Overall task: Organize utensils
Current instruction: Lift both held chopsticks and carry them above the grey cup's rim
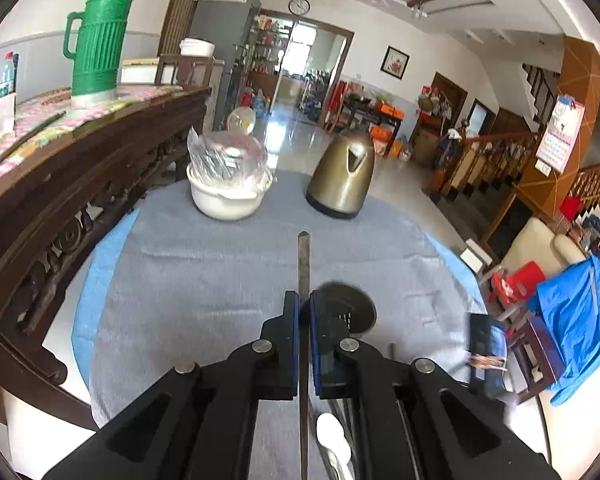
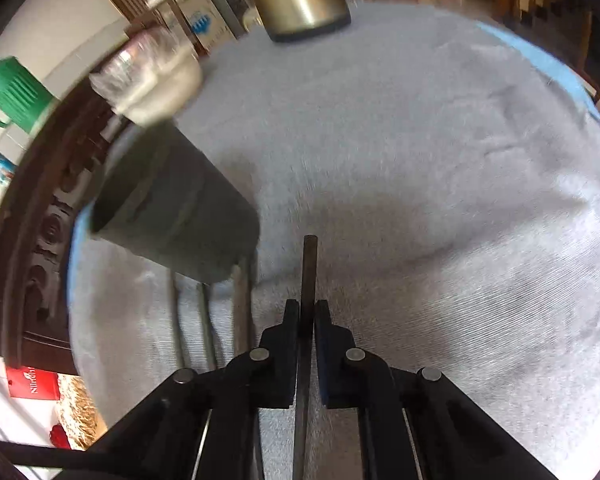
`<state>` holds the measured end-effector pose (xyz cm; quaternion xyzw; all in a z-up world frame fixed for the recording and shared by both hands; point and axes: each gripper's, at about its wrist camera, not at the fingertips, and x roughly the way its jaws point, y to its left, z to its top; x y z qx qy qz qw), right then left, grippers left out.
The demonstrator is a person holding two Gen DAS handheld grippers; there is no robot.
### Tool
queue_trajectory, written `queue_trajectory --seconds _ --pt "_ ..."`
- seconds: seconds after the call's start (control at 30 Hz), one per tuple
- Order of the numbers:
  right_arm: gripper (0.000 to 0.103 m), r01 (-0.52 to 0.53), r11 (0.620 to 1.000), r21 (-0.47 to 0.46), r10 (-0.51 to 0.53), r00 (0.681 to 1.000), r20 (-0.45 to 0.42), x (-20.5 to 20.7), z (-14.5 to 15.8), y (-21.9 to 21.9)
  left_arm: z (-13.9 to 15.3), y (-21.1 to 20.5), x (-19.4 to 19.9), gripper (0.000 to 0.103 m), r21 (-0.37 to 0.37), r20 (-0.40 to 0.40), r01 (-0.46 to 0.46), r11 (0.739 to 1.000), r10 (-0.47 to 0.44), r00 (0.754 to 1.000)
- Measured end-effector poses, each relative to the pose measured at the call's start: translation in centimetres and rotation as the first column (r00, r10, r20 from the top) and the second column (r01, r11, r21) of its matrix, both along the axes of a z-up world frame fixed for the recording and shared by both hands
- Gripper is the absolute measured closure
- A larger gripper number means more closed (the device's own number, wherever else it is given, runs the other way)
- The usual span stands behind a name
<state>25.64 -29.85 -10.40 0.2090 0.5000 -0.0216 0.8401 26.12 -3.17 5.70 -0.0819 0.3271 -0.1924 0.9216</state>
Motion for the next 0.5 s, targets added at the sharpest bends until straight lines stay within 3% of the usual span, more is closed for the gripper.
queue_trajectory --seconds 0.1,0.23,0.33,0.5 --pt "0.096 0.008 1.000 0.015 -0.010 0.995 0.103 -1.9 2.7 -0.9 1.2 0.1 0.2 0.098 -0.029 0.033 -0.018 0.999 0.019 0.999" --pt "0.096 0.037 0.999 0.026 -0.043 0.960 0.275 -4.0 7.2 -2.1 3.2 -0.3 0.6 0.098 -0.063 0.086 -0.028 0.998 0.033 0.996" --pt "0.096 0.061 0.997 0.049 -0.075 0.919 0.388 -5.2 10.8 -2.5 4.8 -0.8 0.8 0.098 -0.075 0.125 -0.022 0.997 0.032 0.992" --pt "0.096 0.095 0.993 0.076 -0.121 0.823 0.555 -6.6 16.5 -2.5 7.8 -2.0 1.6 0.098 -0.104 0.207 -0.016 0.994 0.038 0.978"
